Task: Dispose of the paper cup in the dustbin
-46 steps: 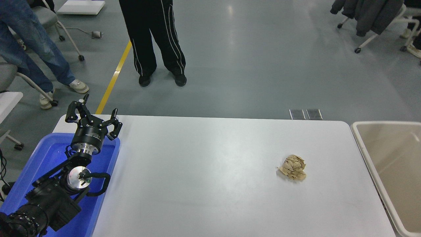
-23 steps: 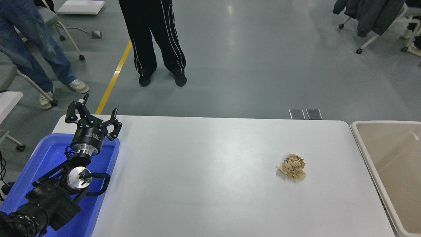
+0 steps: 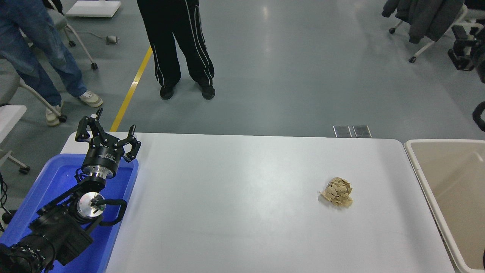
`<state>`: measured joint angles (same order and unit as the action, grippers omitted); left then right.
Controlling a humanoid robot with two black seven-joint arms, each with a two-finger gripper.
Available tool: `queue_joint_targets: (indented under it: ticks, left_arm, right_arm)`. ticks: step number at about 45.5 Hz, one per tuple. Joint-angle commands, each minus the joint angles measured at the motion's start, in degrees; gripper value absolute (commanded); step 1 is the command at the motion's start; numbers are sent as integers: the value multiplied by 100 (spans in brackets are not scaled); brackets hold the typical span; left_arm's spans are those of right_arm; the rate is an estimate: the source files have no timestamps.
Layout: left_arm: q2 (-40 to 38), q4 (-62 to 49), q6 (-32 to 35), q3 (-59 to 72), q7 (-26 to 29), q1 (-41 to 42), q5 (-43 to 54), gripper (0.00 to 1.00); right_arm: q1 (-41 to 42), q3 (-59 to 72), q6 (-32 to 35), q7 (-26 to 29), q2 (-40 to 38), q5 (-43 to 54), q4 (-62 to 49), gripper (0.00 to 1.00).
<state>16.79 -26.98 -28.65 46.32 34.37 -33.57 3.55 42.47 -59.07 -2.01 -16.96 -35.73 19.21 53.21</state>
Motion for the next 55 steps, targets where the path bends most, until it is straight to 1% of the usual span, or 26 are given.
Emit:
queue_joint_targets:
  ticks: [1,9,22,55]
  left_arm:
    - [0,0,0,0,0,0,5,100]
    - [0,0,0,0,0,0,5,100]
    - [0,0,0,0,-9,0,-3,100]
    - [0,0,0,0,0,0,-3,100]
  right_arm:
    - [-994,-535,289,-211,646,30,85,99]
    - [-1434,-517,289,-414,786,30,41,99]
    - [-1865,-517,289,-501,1182,30,-38,99]
    - [-1883,-465,297,-528,1287,4,-12,99]
